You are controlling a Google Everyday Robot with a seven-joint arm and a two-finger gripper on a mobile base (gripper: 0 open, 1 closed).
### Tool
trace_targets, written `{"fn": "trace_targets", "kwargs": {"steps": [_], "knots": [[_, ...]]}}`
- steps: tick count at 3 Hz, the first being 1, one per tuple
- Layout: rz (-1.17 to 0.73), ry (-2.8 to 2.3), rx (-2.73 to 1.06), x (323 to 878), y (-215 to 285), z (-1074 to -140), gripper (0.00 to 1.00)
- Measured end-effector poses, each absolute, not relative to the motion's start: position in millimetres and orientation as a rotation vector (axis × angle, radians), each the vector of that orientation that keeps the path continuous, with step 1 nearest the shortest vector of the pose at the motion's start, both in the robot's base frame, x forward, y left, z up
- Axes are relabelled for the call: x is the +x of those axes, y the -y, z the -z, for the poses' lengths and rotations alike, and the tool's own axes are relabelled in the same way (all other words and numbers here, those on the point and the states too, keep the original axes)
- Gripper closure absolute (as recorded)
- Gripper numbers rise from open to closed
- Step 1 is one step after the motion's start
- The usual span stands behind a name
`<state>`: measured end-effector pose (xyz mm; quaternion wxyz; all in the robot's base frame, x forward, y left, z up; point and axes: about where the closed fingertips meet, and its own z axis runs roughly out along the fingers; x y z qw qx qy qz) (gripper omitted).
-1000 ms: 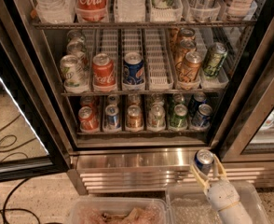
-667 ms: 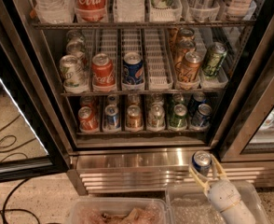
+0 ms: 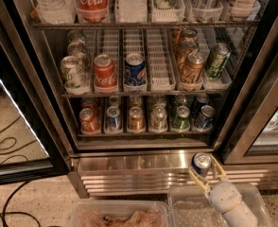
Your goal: Pick pepsi can from bottom shelf of fridge
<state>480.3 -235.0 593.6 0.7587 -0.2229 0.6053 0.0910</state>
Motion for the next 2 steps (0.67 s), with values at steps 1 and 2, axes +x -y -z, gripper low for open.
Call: {"fn": "trace_targets", "kwargs": {"steps": [1, 2], "knots": [[-0.275, -1.27, -0.581, 468.4, 217.9, -614.2, 1.0], [-0.381, -1.245, -0.736, 435.0, 190.4, -627.7, 1.0]]}}
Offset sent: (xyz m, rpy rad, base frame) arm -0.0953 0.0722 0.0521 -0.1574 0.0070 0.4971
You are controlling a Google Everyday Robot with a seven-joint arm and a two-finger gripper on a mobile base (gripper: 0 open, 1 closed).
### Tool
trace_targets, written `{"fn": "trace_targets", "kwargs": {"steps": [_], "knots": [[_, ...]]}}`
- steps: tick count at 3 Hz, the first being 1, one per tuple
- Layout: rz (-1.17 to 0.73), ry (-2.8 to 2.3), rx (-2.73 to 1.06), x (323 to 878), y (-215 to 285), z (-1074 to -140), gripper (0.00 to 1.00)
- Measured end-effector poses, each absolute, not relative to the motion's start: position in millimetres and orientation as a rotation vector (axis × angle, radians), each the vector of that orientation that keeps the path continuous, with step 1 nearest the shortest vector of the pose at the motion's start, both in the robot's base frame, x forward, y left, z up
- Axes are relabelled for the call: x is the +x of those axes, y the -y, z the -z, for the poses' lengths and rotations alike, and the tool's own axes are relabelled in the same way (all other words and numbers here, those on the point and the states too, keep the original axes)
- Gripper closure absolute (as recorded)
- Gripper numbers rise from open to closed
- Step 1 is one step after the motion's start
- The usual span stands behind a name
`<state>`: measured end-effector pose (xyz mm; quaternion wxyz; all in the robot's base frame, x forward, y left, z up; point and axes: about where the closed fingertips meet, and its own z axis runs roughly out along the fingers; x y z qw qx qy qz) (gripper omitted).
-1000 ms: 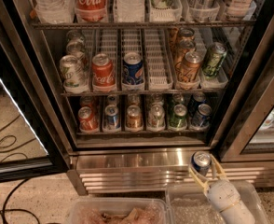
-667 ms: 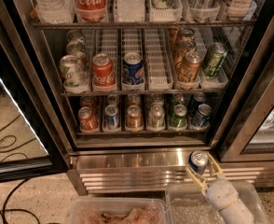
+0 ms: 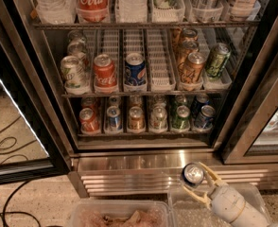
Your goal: Pick pepsi can from bottom shelf of fridge
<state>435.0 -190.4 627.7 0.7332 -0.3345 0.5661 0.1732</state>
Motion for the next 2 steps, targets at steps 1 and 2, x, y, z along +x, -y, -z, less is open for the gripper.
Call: {"fn": "trace_targets", "kwargs": {"steps": [1, 2], "knots": [[-0.491, -1.277, -0.838, 401.6, 168.9, -623.3, 1.0], [-0.535, -1.29, -0.912, 376.2, 150.6, -616.6, 1.0]]}}
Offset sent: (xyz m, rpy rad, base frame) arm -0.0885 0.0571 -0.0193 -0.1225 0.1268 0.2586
